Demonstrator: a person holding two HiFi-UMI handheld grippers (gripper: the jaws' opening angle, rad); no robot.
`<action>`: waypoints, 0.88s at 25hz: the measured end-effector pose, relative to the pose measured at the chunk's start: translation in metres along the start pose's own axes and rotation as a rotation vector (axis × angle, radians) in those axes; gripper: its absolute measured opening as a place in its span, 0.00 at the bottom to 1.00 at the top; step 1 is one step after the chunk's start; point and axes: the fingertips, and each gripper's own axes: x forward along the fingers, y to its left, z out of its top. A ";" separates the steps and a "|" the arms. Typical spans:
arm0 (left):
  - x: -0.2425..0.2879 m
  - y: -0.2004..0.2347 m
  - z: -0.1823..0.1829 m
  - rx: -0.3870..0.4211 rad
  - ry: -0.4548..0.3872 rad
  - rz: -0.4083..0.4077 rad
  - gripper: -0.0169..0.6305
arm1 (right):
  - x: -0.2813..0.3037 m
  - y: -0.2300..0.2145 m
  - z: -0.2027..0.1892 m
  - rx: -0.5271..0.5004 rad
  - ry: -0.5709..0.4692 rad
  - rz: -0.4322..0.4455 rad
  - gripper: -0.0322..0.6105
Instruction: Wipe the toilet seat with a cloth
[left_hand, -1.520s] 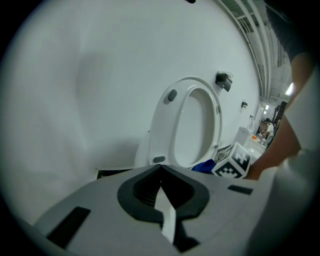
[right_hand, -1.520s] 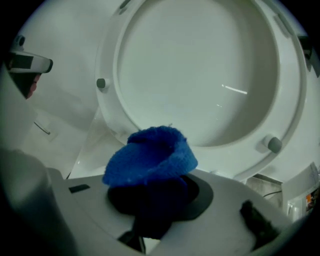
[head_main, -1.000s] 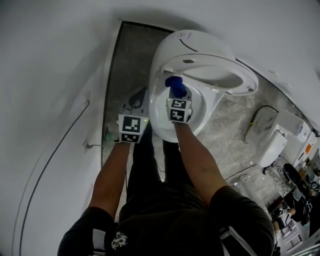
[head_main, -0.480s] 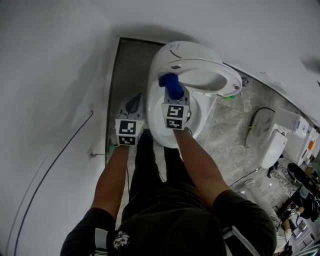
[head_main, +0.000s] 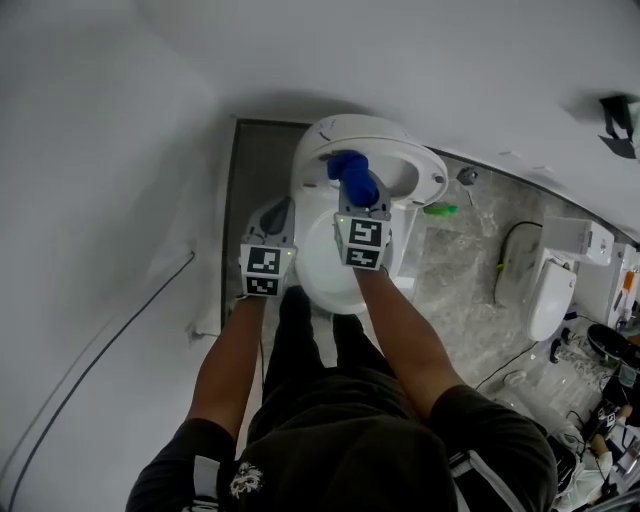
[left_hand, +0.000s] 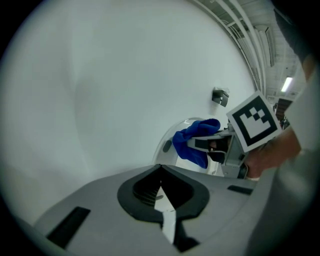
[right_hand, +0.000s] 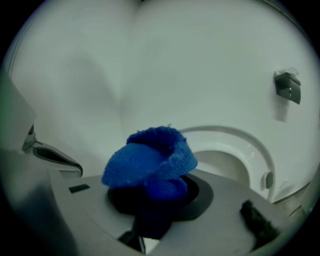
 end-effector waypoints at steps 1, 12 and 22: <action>0.001 -0.003 0.007 0.008 -0.009 -0.006 0.04 | -0.005 -0.003 0.005 -0.001 -0.010 0.002 0.19; 0.061 -0.023 0.063 0.316 0.021 -0.063 0.06 | -0.089 -0.017 -0.003 0.094 -0.009 0.020 0.19; 0.104 -0.048 0.089 0.560 0.045 -0.014 0.16 | -0.142 -0.029 0.012 0.091 -0.074 0.063 0.19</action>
